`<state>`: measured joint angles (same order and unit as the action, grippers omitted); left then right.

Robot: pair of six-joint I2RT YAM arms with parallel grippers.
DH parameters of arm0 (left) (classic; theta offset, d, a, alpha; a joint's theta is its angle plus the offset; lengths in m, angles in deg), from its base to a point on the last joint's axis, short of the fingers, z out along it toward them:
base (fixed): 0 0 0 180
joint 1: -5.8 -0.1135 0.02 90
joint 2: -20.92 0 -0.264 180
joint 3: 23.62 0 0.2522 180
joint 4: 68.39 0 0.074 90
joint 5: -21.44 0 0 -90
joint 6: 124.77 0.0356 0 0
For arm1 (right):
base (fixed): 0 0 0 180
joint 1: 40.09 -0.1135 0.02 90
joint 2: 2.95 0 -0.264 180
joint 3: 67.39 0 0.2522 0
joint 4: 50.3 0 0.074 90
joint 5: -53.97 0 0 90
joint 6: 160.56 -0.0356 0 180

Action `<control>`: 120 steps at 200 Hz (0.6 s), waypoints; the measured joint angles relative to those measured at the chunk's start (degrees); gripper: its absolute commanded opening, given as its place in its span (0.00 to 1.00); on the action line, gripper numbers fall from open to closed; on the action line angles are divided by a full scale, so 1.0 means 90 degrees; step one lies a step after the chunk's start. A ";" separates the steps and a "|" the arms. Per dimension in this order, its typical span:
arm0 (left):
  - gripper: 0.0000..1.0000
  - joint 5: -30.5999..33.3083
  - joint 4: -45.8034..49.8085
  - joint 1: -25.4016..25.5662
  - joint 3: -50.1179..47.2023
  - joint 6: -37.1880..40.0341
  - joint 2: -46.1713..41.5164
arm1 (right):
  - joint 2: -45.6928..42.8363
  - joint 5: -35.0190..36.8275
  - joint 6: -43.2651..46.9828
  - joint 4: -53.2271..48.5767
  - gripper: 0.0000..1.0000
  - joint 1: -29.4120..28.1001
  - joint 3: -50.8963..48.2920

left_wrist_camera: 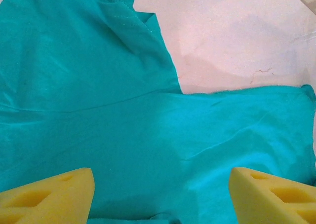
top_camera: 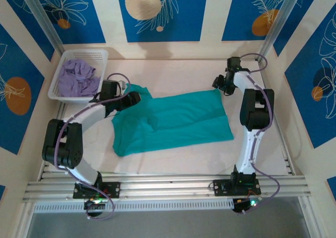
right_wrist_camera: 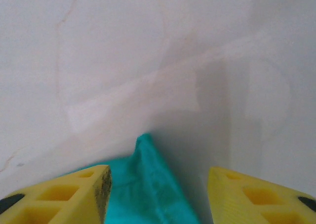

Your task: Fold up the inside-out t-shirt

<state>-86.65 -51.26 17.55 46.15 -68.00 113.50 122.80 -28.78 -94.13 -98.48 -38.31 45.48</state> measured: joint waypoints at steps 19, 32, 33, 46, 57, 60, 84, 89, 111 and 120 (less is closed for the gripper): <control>0.72 -0.0012 0.0002 0.0000 0.0027 0.0007 0.0075 | 0.0420 0.0039 0.0143 -0.0311 0.44 0.0000 0.0522; 0.72 -0.0012 0.0017 -0.0002 0.0075 0.0044 0.0153 | 0.0617 0.0029 0.0245 -0.0495 0.42 -0.0007 0.0753; 0.72 -0.0012 0.0017 -0.0002 0.0080 0.0044 0.0158 | 0.0627 0.0029 0.0255 -0.0508 0.42 -0.0010 0.0765; 0.72 -0.0007 0.0027 -0.0005 0.0194 0.0073 0.0277 | 0.0726 0.0032 0.0323 -0.0644 0.41 -0.0032 0.0865; 0.72 0.0010 0.0051 -0.0010 0.0323 0.0097 0.0396 | 0.0741 0.0024 0.0401 -0.0687 0.41 -0.0044 0.0884; 0.72 0.0015 0.0049 -0.0012 0.0364 0.0100 0.0435 | 0.0741 0.0012 0.0413 -0.0729 0.41 -0.0044 0.0903; 0.72 0.0041 0.0056 -0.0041 0.0639 0.0180 0.0719 | 0.0746 -0.0027 0.0503 -0.0913 0.40 -0.0068 0.0964; 0.72 0.0044 0.0058 -0.0046 0.0682 0.0199 0.0770 | 0.0760 -0.0041 0.0527 -0.0964 0.39 -0.0075 0.0981; 0.72 0.0053 0.0066 -0.0075 0.0865 0.0250 0.0976 | 0.0840 -0.0061 0.0631 -0.1086 0.34 -0.0078 0.1083; 0.72 0.0066 0.0083 -0.0097 0.0928 0.0262 0.1039 | 0.0845 -0.0095 0.0668 -0.1112 0.30 -0.0078 0.1110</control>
<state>-86.06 -50.51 16.68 54.50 -65.64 122.85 130.41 -29.64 -88.12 -108.49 -39.00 55.47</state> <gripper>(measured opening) 0.718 0.348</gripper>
